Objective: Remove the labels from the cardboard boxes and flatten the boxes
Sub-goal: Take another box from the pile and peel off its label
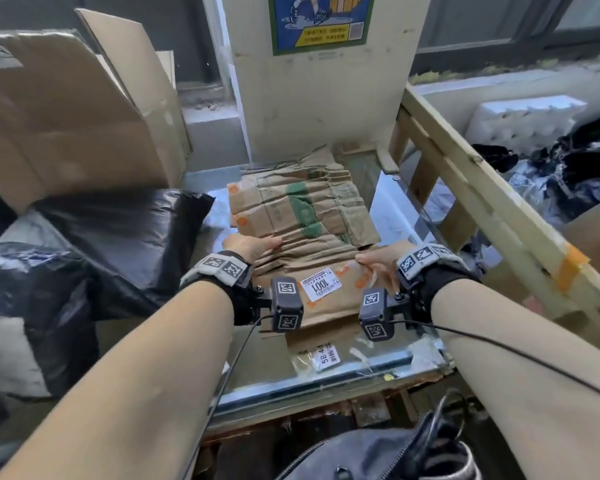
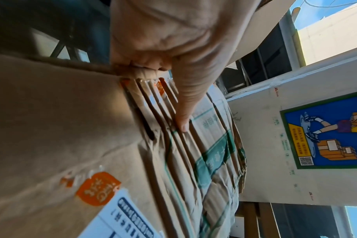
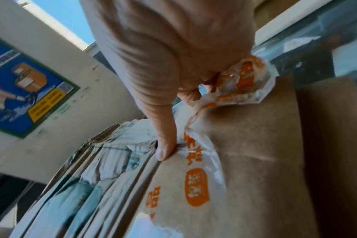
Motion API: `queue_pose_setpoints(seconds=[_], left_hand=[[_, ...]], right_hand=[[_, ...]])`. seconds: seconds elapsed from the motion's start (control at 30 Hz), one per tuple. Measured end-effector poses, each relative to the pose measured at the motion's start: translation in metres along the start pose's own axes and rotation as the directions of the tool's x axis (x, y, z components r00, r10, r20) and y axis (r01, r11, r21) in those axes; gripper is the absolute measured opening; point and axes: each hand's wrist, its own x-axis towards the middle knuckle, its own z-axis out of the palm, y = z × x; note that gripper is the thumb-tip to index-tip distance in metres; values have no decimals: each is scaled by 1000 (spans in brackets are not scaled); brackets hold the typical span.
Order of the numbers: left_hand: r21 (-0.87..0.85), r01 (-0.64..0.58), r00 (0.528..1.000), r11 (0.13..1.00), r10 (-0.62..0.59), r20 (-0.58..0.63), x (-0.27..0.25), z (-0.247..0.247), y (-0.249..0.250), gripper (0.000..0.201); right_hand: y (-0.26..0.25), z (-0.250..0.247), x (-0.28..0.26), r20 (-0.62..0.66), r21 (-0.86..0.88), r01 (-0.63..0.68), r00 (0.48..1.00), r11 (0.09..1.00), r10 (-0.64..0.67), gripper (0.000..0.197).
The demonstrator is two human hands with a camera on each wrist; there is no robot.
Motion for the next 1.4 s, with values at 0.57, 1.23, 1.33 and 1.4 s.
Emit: queue_pose_setpoints(seconds=[0.57,1.23,1.33,1.4], left_hand=[[-137,281,859,950,-185,477,3,-11,6,16],[767,-619,782,171,225,581,5,34,34,158],[789,-598,801,142,145,581,13,41,33,159],[799,-583,812,146,92,576,18,45,33,162]], right_hand=[[-23,-16,-12,4,-246,72,997,967,-73,72],[-82,14,24,318,-857,424,882,292,-348,152],[-83,14,35,359,-854,444,881,272,-309,149],[-80,16,43,375,-852,454,877,263,-299,151]])
